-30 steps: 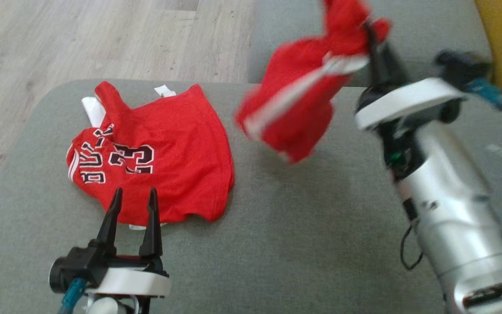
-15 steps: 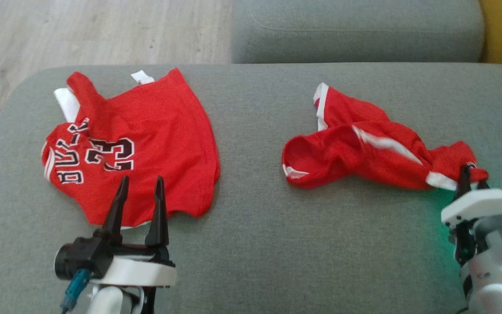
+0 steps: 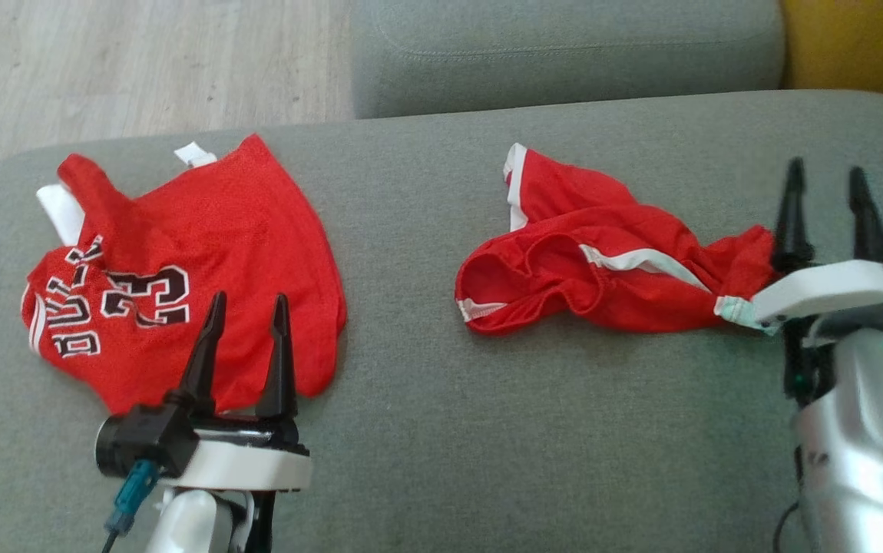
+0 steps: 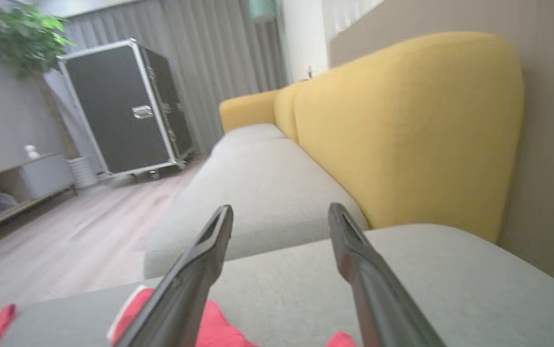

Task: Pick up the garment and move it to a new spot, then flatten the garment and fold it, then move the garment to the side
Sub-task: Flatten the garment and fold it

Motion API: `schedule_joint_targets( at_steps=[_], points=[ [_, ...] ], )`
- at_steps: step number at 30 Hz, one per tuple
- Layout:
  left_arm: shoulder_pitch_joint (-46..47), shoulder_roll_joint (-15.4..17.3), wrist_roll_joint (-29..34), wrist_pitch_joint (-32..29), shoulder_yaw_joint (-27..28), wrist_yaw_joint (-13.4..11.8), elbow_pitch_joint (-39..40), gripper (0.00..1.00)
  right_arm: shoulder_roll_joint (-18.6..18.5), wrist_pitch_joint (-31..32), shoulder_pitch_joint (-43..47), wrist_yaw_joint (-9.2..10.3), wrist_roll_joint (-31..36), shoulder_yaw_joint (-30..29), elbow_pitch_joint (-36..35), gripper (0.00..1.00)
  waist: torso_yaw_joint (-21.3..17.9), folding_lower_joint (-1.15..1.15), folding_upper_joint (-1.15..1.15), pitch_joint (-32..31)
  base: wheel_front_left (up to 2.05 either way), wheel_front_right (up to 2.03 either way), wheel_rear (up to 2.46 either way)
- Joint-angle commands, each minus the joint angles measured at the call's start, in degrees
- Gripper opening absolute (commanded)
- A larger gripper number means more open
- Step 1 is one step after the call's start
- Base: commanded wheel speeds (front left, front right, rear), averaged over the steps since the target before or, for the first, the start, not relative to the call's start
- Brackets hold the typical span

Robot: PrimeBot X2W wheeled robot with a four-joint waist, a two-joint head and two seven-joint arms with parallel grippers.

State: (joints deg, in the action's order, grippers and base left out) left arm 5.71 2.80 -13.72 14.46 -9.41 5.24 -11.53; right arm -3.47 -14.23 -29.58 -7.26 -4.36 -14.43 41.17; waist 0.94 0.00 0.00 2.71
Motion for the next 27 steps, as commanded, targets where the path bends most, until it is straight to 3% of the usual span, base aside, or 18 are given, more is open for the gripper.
schedule_joint_targets(
  at_steps=[1, 5, 10, 18, 27],
  points=[
    [2.6, 0.1, -0.1, 0.5, 1.4, -0.2, 2.1, 1.0, 0.5, -0.7, 1.3, -0.23, -1.4, 3.8, -4.5, 1.0, -0.3, 0.0, 0.0, -0.3, 0.0, 0.0, 0.0],
    [2.4, 0.1, -0.5, 0.5, 1.2, -0.3, 2.6, 1.0, 0.6, -0.8, 11.4, -0.23, -7.3, 14.6, -18.1, 1.0, -1.0, 0.0, 0.0, -0.5, 0.0, 0.0, 0.0],
    [2.1, 0.1, -0.6, 0.5, 0.4, -0.4, 2.6, 1.0, 0.6, -0.8, 19.0, -0.23, -8.7, 19.3, -23.2, 1.0, -1.1, 0.0, 0.0, -0.6, 0.0, 0.0, 0.0],
    [2.2, 0.1, -0.6, 0.5, -0.2, -0.2, 2.2, 1.0, 0.6, -0.8, 19.7, -0.23, -7.0, 20.0, -23.2, 1.0, 0.0, 0.0, 0.0, -0.7, 0.0, 0.0, 0.0],
    [2.5, 0.1, -1.1, 0.5, -0.4, -0.3, 1.6, 1.0, 0.6, 5.1, 14.5, -0.23, -2.6, 22.6, -15.0, 1.0, 2.7, 0.0, 0.0, -0.1, 0.0, 0.0, 0.0]
  ],
)
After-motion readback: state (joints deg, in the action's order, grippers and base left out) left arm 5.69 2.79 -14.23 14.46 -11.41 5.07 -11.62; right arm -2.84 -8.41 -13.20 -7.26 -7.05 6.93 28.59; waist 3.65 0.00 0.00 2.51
